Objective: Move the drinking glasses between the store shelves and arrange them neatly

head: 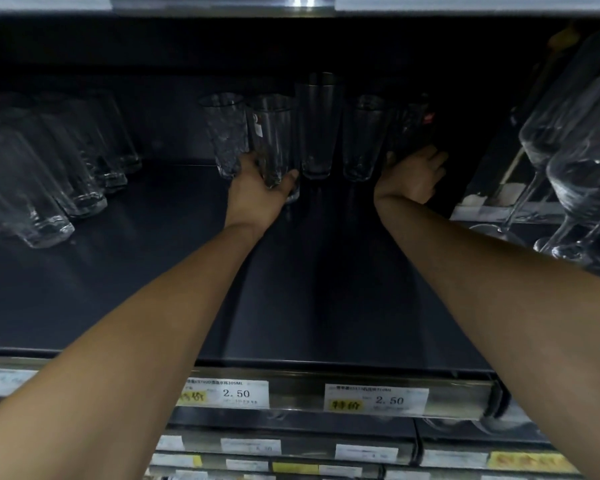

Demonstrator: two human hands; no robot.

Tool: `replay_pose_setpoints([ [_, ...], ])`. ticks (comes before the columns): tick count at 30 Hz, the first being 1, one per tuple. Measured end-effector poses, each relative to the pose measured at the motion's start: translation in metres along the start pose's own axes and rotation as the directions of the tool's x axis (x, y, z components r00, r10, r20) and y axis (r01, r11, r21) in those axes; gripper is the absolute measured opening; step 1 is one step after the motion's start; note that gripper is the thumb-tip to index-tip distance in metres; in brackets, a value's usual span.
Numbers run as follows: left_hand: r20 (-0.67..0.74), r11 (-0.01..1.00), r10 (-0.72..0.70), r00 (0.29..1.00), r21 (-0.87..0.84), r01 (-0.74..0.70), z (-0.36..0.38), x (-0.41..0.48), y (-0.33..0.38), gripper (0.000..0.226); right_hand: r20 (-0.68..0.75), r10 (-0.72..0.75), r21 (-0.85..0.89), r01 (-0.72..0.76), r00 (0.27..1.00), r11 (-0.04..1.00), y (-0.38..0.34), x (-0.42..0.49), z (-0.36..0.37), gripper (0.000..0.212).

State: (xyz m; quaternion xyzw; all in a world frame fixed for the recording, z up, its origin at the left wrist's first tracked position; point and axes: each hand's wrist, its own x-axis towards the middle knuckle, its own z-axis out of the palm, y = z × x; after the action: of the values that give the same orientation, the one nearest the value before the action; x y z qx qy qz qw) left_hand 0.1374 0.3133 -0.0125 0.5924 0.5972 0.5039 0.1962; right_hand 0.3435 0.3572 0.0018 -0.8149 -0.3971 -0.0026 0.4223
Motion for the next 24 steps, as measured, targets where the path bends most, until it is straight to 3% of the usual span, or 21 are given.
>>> replay_pose_setpoints([
  [9, -0.017, 1.0, 0.01, 1.0, 0.015, -0.01, -0.002, -0.001, 0.002, 0.061, -0.035, 0.007, 0.01, -0.007, 0.999, 1.0, -0.001, -0.01, -0.006, 0.057],
  [24, -0.006, 0.998, 0.006, 1.0, -0.064, -0.006, 0.001, 0.005, -0.006, 0.073, -0.038, -0.002, 0.17, 0.009, 0.999, 0.985, 0.011, -0.029, -0.019, 0.062],
])
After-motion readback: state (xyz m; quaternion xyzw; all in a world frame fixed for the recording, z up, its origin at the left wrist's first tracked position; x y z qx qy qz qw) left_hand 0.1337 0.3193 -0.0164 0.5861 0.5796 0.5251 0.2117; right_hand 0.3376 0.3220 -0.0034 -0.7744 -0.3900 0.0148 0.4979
